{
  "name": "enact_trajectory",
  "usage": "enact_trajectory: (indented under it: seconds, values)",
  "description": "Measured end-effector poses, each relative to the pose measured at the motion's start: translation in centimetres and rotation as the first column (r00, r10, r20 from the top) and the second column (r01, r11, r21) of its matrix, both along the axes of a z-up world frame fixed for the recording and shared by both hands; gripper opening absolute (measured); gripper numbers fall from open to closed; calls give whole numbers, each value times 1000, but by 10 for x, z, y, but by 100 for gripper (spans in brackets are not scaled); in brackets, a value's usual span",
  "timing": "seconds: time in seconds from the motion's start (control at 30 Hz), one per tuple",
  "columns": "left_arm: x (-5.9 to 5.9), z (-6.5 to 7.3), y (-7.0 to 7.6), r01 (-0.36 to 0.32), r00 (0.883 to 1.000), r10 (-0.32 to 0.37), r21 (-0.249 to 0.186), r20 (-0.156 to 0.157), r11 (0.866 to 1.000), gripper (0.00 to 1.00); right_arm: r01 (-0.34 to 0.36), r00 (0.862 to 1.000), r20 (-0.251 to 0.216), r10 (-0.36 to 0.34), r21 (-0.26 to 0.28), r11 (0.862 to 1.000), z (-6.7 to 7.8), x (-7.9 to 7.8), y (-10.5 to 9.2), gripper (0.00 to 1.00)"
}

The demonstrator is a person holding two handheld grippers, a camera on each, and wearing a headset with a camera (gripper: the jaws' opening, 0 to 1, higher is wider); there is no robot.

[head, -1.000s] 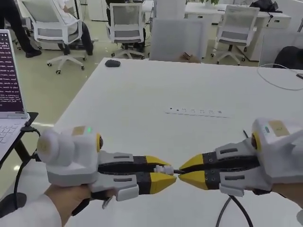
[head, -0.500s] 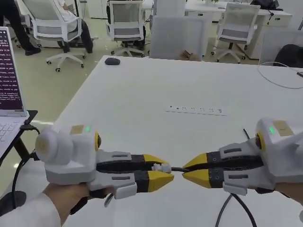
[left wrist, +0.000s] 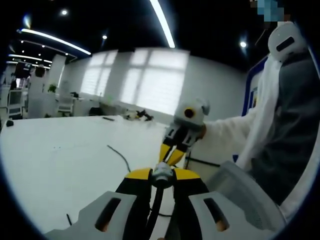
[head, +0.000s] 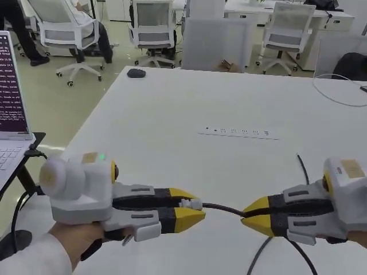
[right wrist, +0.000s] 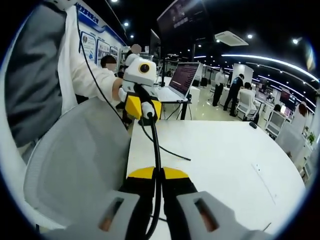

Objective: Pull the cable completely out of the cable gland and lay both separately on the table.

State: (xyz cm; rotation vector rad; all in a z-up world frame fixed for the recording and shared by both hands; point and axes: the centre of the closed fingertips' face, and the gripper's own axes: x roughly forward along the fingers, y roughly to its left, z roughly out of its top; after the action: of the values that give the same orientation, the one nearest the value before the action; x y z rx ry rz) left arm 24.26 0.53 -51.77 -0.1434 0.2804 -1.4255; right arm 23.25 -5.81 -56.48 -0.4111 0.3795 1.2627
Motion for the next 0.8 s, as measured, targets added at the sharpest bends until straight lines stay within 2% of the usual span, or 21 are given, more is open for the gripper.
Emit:
enact_trajectory:
  seconds: [0.2,0.33,0.47,0.8]
  values:
    - [-2,-1,0,3,1000,-3,0,-9,1000,16,21,999,-34,-25,-102,995,-31,-4,-23,3]
    - [-2,-1,0,4,1000,-4,-3,-15,1000,16,46,997,-56,-53,-123,991,-44,-6,-34,3]
    - [-3,0,0,5,1000,-5,-5,-16,1000,16,68,995,-70,-76,-117,991,-48,-8,-39,3]
    - [-3,0,-2,3,1000,-3,-6,-19,1000,16,89,991,-86,-98,-111,990,-46,-6,-41,3]
